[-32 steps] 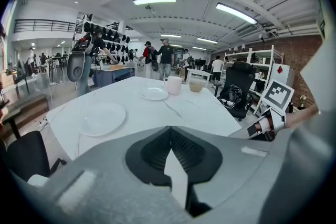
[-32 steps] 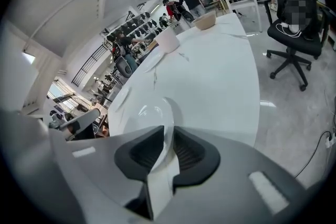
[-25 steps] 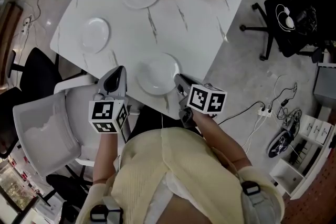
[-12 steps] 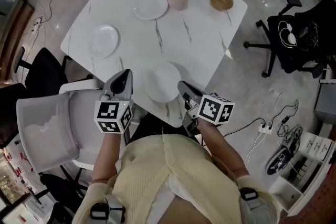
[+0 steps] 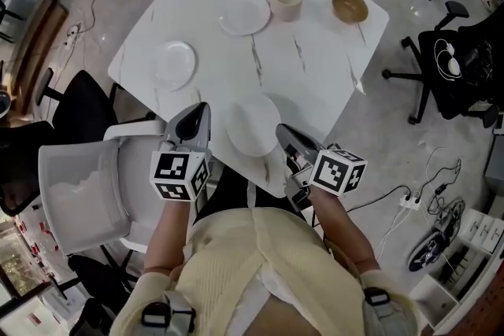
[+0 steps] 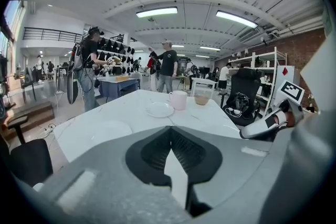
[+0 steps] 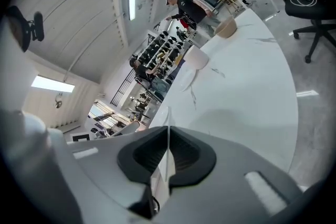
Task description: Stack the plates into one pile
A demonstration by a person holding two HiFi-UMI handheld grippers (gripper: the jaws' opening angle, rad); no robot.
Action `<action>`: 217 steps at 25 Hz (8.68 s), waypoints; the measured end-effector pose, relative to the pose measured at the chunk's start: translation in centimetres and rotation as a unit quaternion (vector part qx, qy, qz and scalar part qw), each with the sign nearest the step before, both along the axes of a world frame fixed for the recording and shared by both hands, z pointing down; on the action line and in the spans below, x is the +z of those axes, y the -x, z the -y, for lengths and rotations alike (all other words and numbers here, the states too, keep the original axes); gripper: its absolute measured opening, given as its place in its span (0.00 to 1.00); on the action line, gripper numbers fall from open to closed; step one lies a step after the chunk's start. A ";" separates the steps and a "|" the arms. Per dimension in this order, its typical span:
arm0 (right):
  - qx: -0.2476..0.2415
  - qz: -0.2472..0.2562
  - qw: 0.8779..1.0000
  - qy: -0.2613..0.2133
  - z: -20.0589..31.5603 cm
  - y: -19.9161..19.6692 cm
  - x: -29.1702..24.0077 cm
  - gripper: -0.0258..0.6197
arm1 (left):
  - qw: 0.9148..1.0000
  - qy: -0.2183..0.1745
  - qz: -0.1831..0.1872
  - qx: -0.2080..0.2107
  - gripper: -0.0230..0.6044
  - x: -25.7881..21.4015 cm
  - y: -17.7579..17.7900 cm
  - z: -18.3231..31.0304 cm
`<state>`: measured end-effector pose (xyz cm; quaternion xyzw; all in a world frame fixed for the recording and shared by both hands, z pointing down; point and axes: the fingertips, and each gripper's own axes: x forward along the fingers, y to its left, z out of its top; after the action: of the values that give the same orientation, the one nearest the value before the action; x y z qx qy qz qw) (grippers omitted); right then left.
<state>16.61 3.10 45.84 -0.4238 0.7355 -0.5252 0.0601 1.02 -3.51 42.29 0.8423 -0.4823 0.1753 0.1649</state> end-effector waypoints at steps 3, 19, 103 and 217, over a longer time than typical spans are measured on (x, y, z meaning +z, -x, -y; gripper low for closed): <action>0.002 -0.004 1.000 -0.004 0.9 1.1 -0.7 0.06 | 1.000 -0.004 -0.008 0.002 0.05 -0.1 1.3 1.0; -0.008 -0.016 0.999 -0.040 11.2 11.2 -3.0 0.07 | 1.000 -0.002 0.001 0.009 0.05 1.6 11.3 8.7; 0.121 -0.167 0.976 -0.068 16.9 2.6 -5.1 0.21 | 0.991 -0.022 -0.045 0.124 0.07 -2.8 2.1 14.3; 0.079 -0.110 0.980 -0.148 28.4 1.7 -3.2 0.06 | 0.949 0.129 -0.147 0.246 0.44 5.4 -1.3 26.1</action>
<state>14.86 -25.30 42.69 -0.5220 0.7717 -0.3541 0.0818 2.30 -29.62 47.74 0.9228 -0.2037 0.1453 0.2929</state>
